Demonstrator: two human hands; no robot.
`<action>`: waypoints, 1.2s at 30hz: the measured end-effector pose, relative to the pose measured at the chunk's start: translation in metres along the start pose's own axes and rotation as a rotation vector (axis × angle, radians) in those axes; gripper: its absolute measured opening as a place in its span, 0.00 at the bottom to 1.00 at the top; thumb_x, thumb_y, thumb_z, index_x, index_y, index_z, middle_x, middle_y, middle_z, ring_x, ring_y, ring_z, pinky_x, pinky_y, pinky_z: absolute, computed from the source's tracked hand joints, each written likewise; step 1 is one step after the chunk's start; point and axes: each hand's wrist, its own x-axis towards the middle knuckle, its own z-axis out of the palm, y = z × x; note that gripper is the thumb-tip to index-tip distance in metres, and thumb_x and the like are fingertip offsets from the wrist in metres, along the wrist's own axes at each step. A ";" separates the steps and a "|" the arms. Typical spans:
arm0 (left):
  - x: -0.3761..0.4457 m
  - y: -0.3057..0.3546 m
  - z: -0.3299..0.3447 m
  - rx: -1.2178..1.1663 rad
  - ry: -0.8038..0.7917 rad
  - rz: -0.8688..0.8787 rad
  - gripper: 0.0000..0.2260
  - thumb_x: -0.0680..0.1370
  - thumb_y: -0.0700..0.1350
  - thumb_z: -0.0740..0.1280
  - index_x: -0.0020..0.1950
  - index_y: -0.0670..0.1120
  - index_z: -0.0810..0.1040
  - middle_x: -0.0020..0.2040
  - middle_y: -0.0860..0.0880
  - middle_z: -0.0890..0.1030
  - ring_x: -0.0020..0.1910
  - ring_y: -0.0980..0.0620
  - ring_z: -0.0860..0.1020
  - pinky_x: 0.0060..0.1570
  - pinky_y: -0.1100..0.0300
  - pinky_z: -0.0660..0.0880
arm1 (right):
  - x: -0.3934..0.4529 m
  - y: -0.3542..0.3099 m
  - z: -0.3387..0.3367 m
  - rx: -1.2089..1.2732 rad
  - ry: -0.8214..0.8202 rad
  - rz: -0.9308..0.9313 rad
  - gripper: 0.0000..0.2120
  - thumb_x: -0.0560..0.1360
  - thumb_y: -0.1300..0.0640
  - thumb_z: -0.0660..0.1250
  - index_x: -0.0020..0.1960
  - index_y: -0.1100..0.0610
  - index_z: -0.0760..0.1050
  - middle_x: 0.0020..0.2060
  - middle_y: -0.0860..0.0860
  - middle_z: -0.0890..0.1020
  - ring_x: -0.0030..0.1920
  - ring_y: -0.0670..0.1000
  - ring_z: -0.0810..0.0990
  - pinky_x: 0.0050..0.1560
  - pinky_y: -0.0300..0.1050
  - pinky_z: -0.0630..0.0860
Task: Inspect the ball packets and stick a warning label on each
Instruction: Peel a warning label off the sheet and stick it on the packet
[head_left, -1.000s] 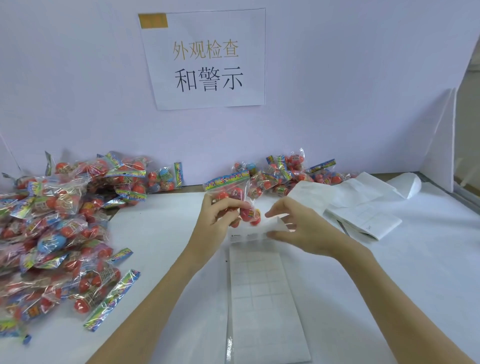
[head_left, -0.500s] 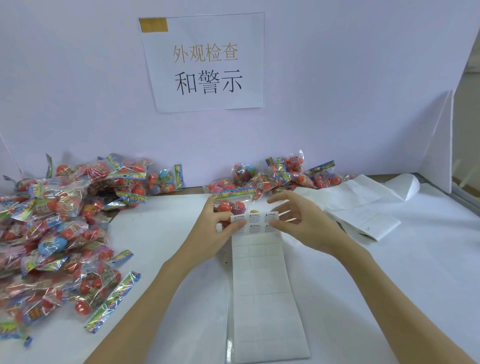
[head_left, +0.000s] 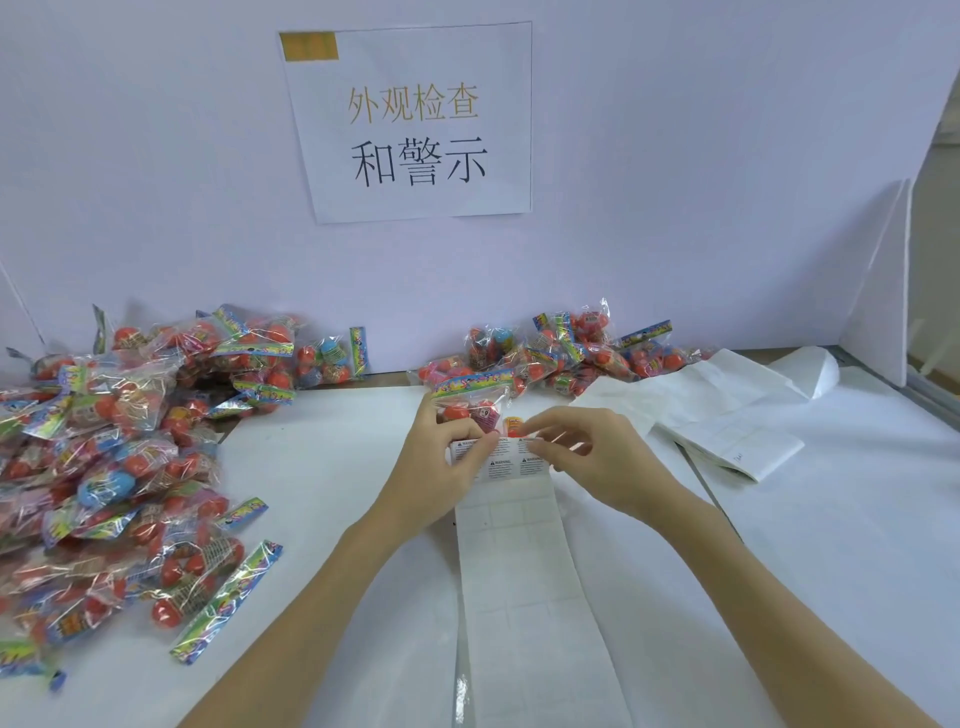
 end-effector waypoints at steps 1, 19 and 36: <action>0.001 0.000 -0.001 -0.007 0.014 -0.005 0.08 0.81 0.45 0.72 0.44 0.44 0.85 0.59 0.46 0.73 0.56 0.75 0.70 0.56 0.82 0.61 | -0.001 -0.001 0.002 0.005 0.002 -0.014 0.07 0.79 0.57 0.73 0.55 0.48 0.87 0.46 0.42 0.87 0.43 0.43 0.85 0.46 0.34 0.78; 0.001 -0.002 -0.002 -0.001 0.061 0.016 0.07 0.80 0.43 0.73 0.44 0.43 0.86 0.56 0.48 0.73 0.55 0.76 0.71 0.54 0.81 0.63 | -0.007 -0.010 0.008 -0.020 0.050 -0.114 0.11 0.78 0.63 0.74 0.57 0.53 0.87 0.48 0.41 0.83 0.46 0.41 0.82 0.50 0.32 0.77; 0.005 0.015 -0.020 -0.441 0.204 -0.055 0.19 0.78 0.28 0.67 0.57 0.51 0.86 0.61 0.43 0.81 0.53 0.50 0.82 0.50 0.64 0.78 | -0.003 -0.024 0.003 0.347 0.289 -0.050 0.13 0.82 0.65 0.67 0.51 0.49 0.85 0.43 0.44 0.85 0.41 0.45 0.80 0.45 0.42 0.79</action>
